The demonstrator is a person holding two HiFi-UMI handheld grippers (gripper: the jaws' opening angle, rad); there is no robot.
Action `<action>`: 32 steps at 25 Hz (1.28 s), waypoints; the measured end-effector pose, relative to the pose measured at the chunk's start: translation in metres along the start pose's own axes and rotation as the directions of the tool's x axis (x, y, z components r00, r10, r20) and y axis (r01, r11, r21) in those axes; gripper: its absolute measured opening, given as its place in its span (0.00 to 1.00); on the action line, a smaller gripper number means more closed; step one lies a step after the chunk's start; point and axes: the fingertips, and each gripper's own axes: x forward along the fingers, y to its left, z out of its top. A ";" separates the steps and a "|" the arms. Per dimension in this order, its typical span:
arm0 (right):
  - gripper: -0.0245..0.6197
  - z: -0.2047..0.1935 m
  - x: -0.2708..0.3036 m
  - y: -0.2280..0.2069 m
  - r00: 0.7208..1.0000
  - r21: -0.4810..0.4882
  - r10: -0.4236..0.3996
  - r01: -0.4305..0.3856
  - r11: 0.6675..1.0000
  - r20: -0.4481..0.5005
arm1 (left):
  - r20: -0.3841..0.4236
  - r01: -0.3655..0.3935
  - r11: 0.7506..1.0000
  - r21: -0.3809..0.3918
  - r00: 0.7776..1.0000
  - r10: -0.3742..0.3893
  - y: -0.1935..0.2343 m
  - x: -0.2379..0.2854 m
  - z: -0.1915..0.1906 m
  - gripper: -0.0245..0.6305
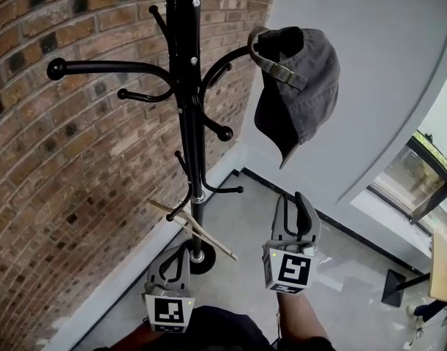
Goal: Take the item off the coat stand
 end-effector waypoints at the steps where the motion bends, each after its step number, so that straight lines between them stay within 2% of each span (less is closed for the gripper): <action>1: 0.19 0.005 0.004 -0.001 1.000 -0.005 -0.015 0.015 1.000 -0.001 | 0.014 0.015 1.000 -0.015 1.000 -0.015 0.001 0.002 0.003 0.09; 3: 0.21 0.013 0.013 -0.001 0.999 -0.016 -0.033 0.033 0.999 0.001 | 0.028 0.044 0.999 -0.031 0.999 -0.043 0.001 0.005 0.005 0.09; 7: 0.23 0.023 0.029 0.008 0.999 -0.039 -0.046 0.046 0.998 -0.002 | -0.002 0.098 0.995 0.019 0.995 -0.098 -0.002 0.009 -0.005 0.09; 11: 0.24 0.026 0.044 0.011 0.997 -0.056 -0.076 0.074 0.996 -0.023 | -0.006 0.143 0.989 -0.021 0.990 -0.143 -0.007 0.009 -0.013 0.09; 16: 0.24 0.026 0.067 0.008 0.992 -0.027 -0.123 0.122 0.992 -0.039 | 0.002 0.161 0.987 -0.004 0.987 -0.161 -0.004 0.008 -0.019 0.09; 22: 0.24 0.036 0.080 -0.004 0.982 0.003 -0.189 0.190 0.982 -0.007 | 0.029 0.170 0.985 0.014 0.985 -0.170 -0.001 0.006 -0.017 0.09; 28: 0.23 0.032 0.083 -0.012 0.981 0.040 -0.192 0.193 0.980 -0.028 | 0.030 0.166 0.986 0.007 0.986 -0.167 0.004 0.009 -0.017 0.09; 32: 0.13 0.032 0.081 -0.023 0.979 0.093 -0.204 0.205 0.974 -0.015 | 0.026 0.175 0.984 0.015 0.984 -0.175 0.002 0.014 -0.016 0.09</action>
